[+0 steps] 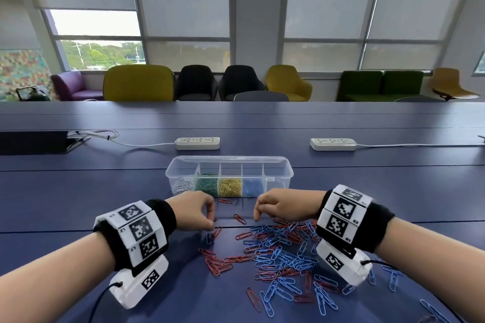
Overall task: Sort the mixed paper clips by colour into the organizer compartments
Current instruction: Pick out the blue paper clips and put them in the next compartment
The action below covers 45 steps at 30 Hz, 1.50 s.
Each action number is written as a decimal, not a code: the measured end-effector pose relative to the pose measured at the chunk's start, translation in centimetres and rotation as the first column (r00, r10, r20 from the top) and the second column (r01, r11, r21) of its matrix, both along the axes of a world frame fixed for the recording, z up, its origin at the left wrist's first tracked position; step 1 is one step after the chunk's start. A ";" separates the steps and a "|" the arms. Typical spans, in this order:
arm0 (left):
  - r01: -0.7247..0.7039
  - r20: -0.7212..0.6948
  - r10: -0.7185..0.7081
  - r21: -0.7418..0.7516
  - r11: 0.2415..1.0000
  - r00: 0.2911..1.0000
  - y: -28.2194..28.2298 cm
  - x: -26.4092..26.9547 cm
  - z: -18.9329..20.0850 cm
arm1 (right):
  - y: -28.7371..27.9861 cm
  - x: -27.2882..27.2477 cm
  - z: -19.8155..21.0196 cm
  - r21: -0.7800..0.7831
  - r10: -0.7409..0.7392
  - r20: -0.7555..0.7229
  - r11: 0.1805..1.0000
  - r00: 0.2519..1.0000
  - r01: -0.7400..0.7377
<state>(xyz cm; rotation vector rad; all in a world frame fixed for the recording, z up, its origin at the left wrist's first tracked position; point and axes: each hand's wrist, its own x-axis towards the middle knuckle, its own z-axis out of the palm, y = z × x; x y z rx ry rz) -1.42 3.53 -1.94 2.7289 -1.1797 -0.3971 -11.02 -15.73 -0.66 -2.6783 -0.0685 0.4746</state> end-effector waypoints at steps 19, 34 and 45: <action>-0.201 -0.247 0.210 0.062 0.978 0.946 0.0 -0.9 1.5 | -1.0 -3.0 -0.6 -0.199 0.035 -0.010 0.979 0.999 -0.036; -0.920 -0.823 -0.528 -0.019 0.392 -0.208 -4.4 -7.3 -0.5 | 2.6 -5.4 3.7 -0.024 0.068 0.295 0.998 0.953 -0.064; -0.943 -0.640 -0.711 0.069 0.327 -0.293 -5.3 -8.4 -1.2 | 3.2 -5.3 2.9 -0.231 0.131 0.574 0.973 0.808 0.006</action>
